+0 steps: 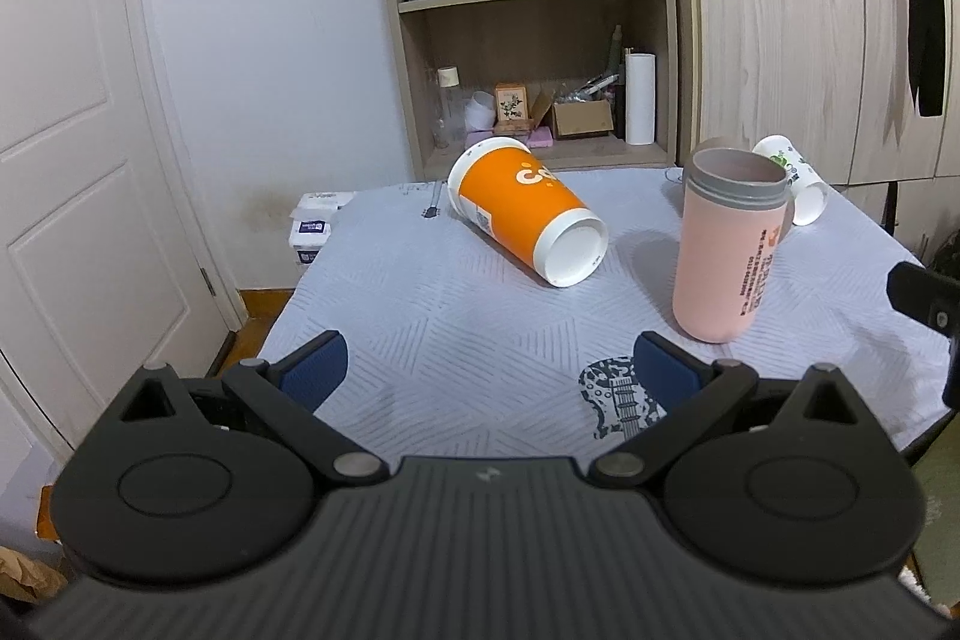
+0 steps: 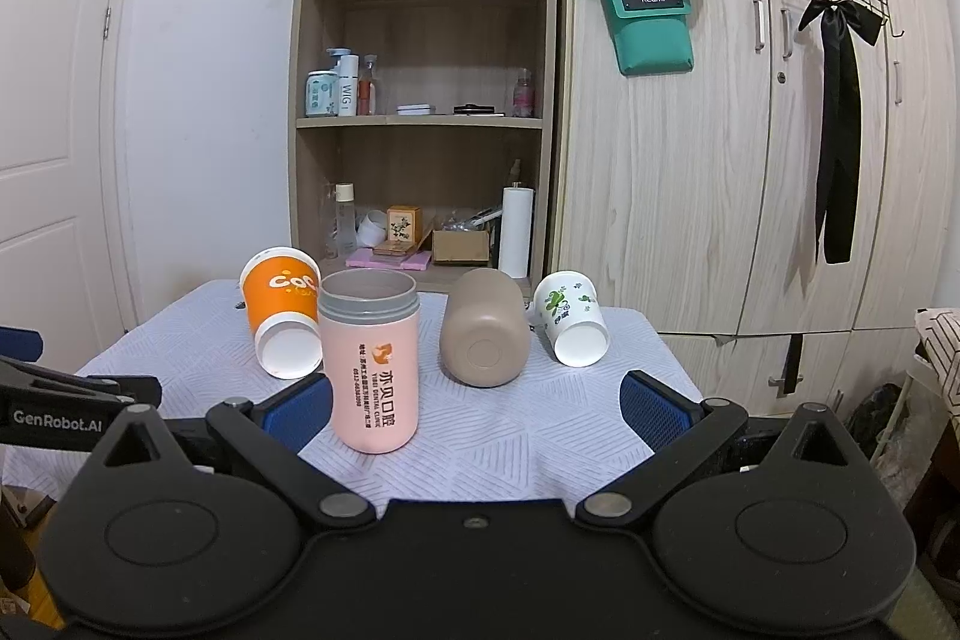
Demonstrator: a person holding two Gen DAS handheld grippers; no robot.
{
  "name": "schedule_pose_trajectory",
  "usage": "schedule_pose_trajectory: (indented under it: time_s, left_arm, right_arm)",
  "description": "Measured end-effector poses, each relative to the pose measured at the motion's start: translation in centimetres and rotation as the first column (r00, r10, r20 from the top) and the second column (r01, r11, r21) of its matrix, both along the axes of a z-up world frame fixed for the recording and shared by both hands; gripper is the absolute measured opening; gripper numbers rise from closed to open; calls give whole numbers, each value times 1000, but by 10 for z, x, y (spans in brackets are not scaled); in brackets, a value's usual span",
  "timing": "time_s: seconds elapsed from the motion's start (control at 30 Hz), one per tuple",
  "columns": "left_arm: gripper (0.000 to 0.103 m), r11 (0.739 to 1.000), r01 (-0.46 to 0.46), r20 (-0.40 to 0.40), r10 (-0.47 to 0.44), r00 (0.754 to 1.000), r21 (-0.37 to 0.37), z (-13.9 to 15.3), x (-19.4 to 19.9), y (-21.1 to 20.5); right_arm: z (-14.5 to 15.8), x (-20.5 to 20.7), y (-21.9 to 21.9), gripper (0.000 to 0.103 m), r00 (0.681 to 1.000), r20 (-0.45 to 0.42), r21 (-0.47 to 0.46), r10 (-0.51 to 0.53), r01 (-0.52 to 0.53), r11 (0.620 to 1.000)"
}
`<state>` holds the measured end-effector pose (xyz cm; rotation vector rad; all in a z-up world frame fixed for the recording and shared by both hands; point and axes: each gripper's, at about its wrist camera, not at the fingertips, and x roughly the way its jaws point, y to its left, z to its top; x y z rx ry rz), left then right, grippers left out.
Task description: Flip cup upright
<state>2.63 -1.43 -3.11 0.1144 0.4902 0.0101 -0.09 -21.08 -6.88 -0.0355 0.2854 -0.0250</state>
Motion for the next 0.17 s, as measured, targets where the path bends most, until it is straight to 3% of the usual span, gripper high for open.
schedule_pose_trajectory:
  time_s: [0.17]
  left_arm:
    - [103, 1000, 1, 0, -1, 1000, -3, 0, 0, 0]
  right_arm:
    - [0, 0, 0, 103, 1000, -1, 0, 0, 0, 1000]
